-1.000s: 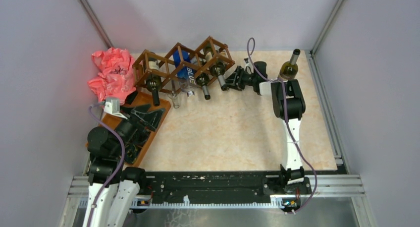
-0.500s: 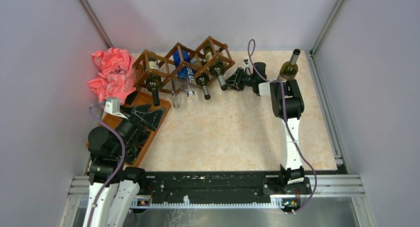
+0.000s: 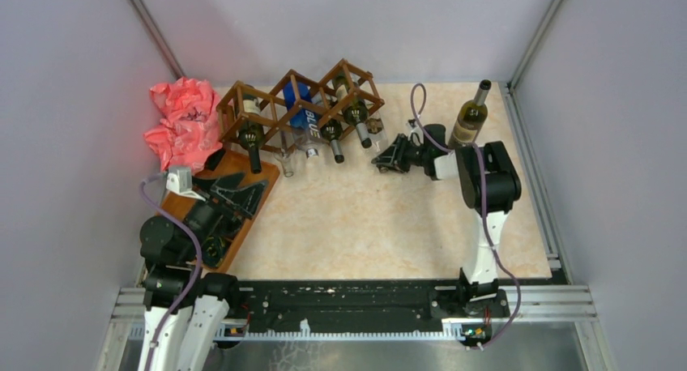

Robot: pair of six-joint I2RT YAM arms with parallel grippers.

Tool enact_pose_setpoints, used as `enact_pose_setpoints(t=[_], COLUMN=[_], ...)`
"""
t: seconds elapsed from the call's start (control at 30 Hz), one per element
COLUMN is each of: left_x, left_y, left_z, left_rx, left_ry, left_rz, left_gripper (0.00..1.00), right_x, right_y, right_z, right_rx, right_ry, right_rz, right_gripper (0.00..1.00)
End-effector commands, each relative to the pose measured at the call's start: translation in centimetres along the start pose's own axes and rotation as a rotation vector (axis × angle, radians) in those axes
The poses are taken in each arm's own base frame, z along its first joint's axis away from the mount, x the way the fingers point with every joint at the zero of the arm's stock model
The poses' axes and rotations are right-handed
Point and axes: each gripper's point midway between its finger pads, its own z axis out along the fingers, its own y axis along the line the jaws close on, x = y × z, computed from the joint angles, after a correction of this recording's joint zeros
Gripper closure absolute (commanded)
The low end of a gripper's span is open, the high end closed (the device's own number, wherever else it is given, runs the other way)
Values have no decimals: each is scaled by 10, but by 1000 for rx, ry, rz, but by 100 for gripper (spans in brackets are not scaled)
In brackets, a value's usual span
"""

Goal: Put the wine bottle on the wine rack
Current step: Move the wine bottle to the center of the board.

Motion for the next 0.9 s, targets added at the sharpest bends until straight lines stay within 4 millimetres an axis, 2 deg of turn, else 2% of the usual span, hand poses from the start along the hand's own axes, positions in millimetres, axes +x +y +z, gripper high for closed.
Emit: enact_pose_setpoints(t=[0.0,0.17,0.3,0.47,0.67,0.87], left_x=[-10,-8,-9,-7,-3,3], left_y=[-9,-13,-15,-18,-23,-27], left_z=[-6,-10,-12,-12,-11,-10], left_rx=[20,33,44,59,91,120], left_ry=[-27,-25,-31,-27,-10,16], left_rz=[12,1,-6,-19,-45,-65], left_gripper=[1,1,1,1,1,1], right_x=[9,38,53,69,78,60], right_y=[13,-7,-20,-24,-30,-20], right_z=[-30,-63,-93,-120,-138,-154], right_rx=[29,109,162,216,282,338], right_ry=[5,103,149,211,261,224], right_rz=[-126,-143,-147,-213,-328,-478], right_gripper=[100,99,92,84,62,38])
